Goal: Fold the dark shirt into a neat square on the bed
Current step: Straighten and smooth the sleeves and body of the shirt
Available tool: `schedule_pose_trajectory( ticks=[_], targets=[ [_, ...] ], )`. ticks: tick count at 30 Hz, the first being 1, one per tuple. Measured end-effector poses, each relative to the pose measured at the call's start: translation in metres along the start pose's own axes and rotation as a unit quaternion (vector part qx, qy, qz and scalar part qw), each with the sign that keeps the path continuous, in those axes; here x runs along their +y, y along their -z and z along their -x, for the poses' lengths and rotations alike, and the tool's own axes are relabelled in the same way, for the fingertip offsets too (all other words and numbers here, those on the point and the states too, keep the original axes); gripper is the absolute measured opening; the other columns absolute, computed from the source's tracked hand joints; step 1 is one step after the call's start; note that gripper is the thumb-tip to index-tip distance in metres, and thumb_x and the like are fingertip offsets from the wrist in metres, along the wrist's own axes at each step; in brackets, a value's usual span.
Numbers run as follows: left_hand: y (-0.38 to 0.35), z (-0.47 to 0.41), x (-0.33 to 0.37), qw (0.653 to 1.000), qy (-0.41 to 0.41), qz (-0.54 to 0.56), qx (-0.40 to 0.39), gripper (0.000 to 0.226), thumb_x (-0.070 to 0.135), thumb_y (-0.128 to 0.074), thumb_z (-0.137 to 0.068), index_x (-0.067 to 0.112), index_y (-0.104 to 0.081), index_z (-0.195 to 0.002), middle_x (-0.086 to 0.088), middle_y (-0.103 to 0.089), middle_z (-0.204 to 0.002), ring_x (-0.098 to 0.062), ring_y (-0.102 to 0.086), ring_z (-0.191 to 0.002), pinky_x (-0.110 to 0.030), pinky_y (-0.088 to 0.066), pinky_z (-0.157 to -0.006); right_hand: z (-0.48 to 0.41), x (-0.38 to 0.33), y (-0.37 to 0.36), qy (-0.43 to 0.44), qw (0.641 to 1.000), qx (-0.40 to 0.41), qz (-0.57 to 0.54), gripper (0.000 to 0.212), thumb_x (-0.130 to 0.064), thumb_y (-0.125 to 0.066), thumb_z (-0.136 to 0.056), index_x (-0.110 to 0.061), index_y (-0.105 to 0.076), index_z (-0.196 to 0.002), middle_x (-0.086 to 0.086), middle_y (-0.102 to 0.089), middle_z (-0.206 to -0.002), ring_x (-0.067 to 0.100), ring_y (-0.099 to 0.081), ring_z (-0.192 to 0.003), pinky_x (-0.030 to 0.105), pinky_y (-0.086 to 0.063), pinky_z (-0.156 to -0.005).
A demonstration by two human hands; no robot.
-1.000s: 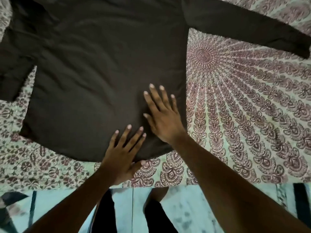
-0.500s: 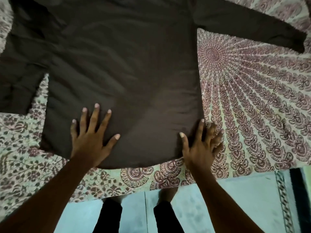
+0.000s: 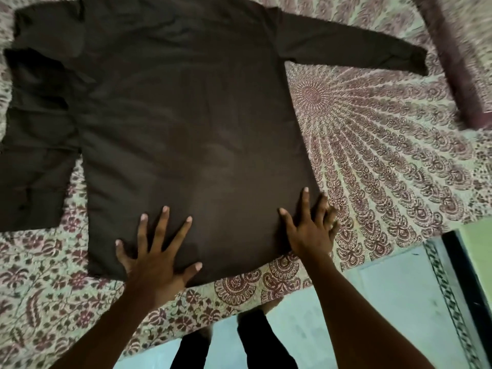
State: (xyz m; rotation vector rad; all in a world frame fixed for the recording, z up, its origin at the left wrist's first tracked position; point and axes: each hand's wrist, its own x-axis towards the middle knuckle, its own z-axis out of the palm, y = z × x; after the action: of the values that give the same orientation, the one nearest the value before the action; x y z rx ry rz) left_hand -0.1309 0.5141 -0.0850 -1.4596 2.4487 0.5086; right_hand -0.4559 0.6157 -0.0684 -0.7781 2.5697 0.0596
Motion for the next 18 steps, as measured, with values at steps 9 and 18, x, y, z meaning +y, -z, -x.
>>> schedule_pose_trajectory(
  ticks=[9,18],
  targets=[
    [-0.014,0.037,-0.055,0.989,0.105,0.057,0.084,0.076,0.063,-0.033,-0.097,0.030,-0.024,-0.165,-0.001,-0.002,-0.176,-0.036,-0.006,-0.161,-0.064,-0.017,-0.124,-0.024,-0.181,-0.019,0.339,0.936,0.089,0.024,0.074,-0.073,-0.035,-0.098,-0.045,-0.012,-0.163,0.005,0.012,-0.174,0.037,0.014,-0.159,0.065,0.001,-0.123],
    [0.023,0.025,-0.059,0.964,0.157,0.147,0.157,0.055,0.040,-0.048,-0.100,0.021,-0.049,-0.152,0.000,-0.030,-0.170,-0.031,-0.026,-0.155,-0.056,-0.025,-0.117,0.060,-0.165,-0.077,0.660,0.736,0.008,0.149,0.060,-0.064,-0.038,-0.104,-0.050,-0.022,-0.160,0.001,-0.007,-0.175,0.039,0.000,-0.160,0.073,-0.012,-0.118]
  ],
)
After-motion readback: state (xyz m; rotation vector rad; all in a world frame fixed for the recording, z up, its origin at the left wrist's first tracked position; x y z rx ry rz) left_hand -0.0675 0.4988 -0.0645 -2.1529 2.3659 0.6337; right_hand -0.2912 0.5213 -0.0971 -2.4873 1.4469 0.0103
